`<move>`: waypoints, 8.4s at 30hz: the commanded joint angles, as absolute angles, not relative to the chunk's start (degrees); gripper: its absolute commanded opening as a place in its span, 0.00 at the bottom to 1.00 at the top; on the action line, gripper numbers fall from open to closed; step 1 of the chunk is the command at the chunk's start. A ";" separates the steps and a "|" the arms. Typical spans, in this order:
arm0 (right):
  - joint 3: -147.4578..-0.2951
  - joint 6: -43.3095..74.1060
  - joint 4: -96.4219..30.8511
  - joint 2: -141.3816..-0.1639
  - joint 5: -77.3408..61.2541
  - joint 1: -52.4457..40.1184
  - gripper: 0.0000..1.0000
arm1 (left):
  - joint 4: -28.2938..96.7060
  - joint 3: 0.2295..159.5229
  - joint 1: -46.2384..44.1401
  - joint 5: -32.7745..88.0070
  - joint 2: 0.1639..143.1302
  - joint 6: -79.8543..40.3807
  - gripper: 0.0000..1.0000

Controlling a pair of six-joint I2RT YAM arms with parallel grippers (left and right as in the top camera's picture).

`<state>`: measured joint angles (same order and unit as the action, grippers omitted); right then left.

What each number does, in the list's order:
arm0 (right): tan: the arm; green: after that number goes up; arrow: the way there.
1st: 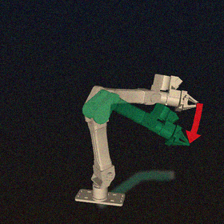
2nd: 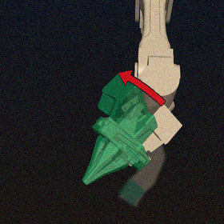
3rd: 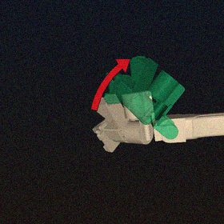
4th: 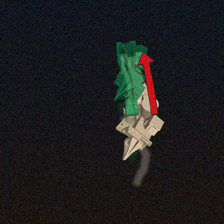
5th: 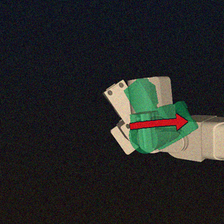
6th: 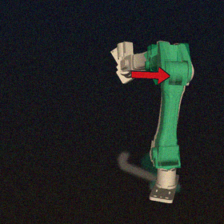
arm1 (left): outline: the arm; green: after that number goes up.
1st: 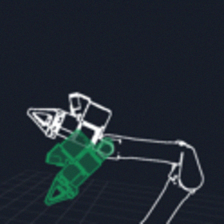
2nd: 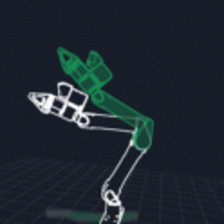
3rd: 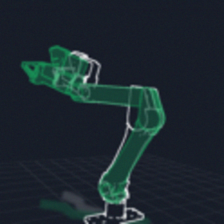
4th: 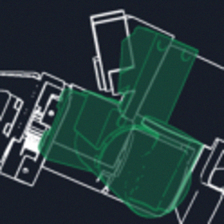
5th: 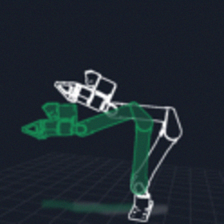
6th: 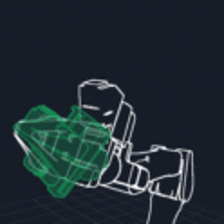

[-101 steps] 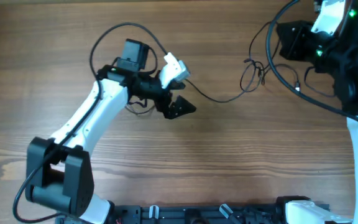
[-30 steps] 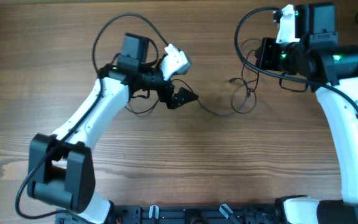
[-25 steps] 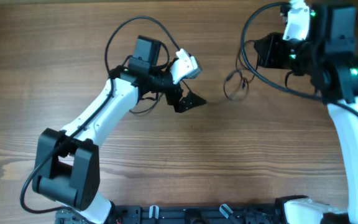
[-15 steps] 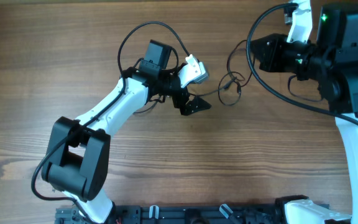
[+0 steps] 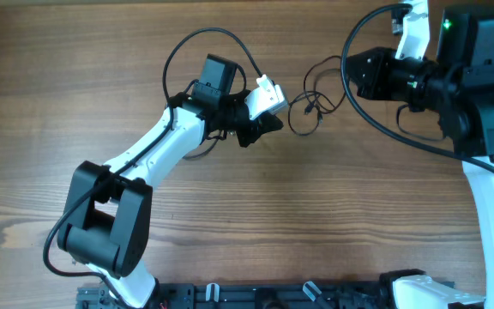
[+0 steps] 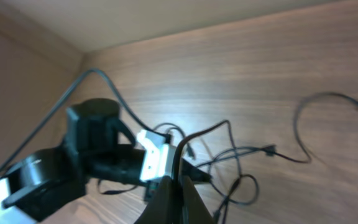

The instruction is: Untangle cables

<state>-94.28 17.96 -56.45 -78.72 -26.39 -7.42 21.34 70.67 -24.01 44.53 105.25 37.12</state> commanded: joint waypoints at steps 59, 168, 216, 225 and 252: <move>-92.12 11.79 -45.87 -109.97 -4.82 -8.40 0.04 | 41.30 71.26 8.84 48.56 71.05 22.02 0.63; -86.98 -10.57 -44.14 -123.35 -8.60 -11.07 0.99 | 42.87 71.26 8.73 46.83 75.18 22.06 0.69; -100.16 6.68 -64.53 -88.31 12.86 1.04 0.04 | 44.05 71.26 8.71 47.77 75.18 22.24 0.70; -110.91 11.94 -73.14 -80.75 16.01 11.57 0.04 | 44.51 71.26 8.71 49.06 75.18 22.24 0.70; -114.10 18.20 -61.52 -108.79 0.64 56.10 0.04 | 46.87 71.26 8.71 49.01 75.18 22.22 0.71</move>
